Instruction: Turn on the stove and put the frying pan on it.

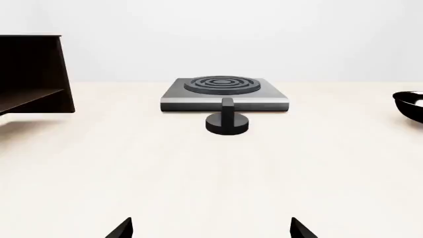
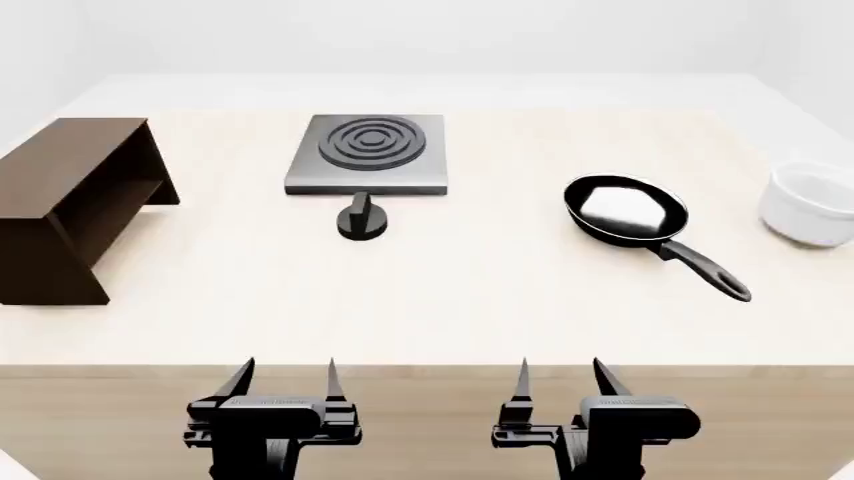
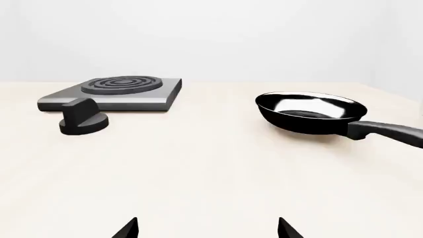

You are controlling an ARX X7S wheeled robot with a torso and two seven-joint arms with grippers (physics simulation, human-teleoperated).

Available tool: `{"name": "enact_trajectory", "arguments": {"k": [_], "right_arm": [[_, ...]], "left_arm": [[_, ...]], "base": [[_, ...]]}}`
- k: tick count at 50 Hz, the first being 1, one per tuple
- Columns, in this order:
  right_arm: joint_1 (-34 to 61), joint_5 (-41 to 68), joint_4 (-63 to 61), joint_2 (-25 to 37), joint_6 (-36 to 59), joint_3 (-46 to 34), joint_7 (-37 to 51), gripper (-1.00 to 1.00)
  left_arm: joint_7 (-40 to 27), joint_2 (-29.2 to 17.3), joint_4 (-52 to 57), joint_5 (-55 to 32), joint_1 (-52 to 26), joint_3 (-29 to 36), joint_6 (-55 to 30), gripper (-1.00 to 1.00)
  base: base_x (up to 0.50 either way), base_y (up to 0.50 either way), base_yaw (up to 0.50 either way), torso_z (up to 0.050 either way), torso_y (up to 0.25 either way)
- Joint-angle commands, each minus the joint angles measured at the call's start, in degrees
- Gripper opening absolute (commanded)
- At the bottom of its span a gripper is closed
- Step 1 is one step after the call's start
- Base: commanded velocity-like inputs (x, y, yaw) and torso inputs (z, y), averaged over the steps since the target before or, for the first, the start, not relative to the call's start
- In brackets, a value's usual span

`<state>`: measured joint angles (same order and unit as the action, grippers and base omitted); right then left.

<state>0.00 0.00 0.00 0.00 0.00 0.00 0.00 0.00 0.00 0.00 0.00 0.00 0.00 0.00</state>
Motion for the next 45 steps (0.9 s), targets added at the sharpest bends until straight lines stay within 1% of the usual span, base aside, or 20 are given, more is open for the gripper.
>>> {"name": "enact_trajectory", "arguments": {"k": [1,6,11,13,15,17,18,19,20,21,45], "right_arm": [[-0.08,-0.07,0.1,0.89,0.05,-1.25,1.85,1.0],[-1.58,2.24,-1.18,1.93,-2.81,-2.06,2.31,1.0],[-0.78,3.0,-0.38,2.55,-1.97,-2.69,3.26,1.0],[-0.59,3.09,-0.3,2.8,-1.53,-3.08,3.51,1.0],[-0.38,3.12,-0.27,3.01,-0.88,-3.36,3.91,1.0],[0.21,3.59,0.06,3.19,0.35,-3.41,4.16,1.0],[1.07,1.31,-5.73,4.06,7.3,-3.71,5.71,1.0],[1.24,2.59,-8.63,4.35,11.05,-3.52,5.04,1.0],[-0.34,8.67,-17.22,5.19,14.5,-0.33,3.2,1.0],[-0.47,8.81,-17.63,5.36,14.57,-0.35,3.19,1.0],[-0.67,10.23,-17.54,7.02,14.24,-1.99,4.51,1.0]], "left_arm": [[-0.72,-0.9,0.0,-1.2,0.25,1.14,0.39,1.0],[-1.35,-1.96,0.32,-2.91,0.59,2.13,0.67,1.0],[-2.23,-2.55,-0.15,-3.71,0.09,2.75,0.34,1.0],[-3.23,-2.88,-0.3,-3.07,-0.4,3.08,-1.65,1.0],[-2.5,-3.14,-0.16,-4.3,-0.31,3.31,-1.71,1.0],[-3.17,-3.16,-0.36,-4.96,-1.04,2.94,-3.1,1.0],[-3.76,-4.24,3.41,-4.52,-2.75,2.86,-8.86,1.0],[-4.03,-4.46,4.33,-4.18,-2.74,3.1,-9.35,1.0],[-4.22,-5.25,10.21,-5.14,-2.73,2.2,-13.45,1.0],[-4.3,-5.33,10.74,-5.31,-2.57,2.23,-13.58,1.0],[-6.42,-6.73,10.42,-6.19,-2.55,3.75,-12.02,1.0]], "base": [[0.0,0.0,0.0,0.0,0.0],[0.0,0.0,0.0,0.0,0.0],[0.0,0.0,0.0,0.0,0.0],[0.0,0.0,0.0,0.0,0.0],[0.0,0.0,0.0,0.0,0.0],[0.0,0.0,0.0,0.0,0.0],[0.0,0.0,0.0,0.0,0.0],[0.0,0.0,0.0,0.0,0.0],[0.5,0.0,0.0,0.0,0.0],[0.5,0.0,0.0,0.0,0.0],[0.5,0.0,0.0,0.0,0.0]]}}
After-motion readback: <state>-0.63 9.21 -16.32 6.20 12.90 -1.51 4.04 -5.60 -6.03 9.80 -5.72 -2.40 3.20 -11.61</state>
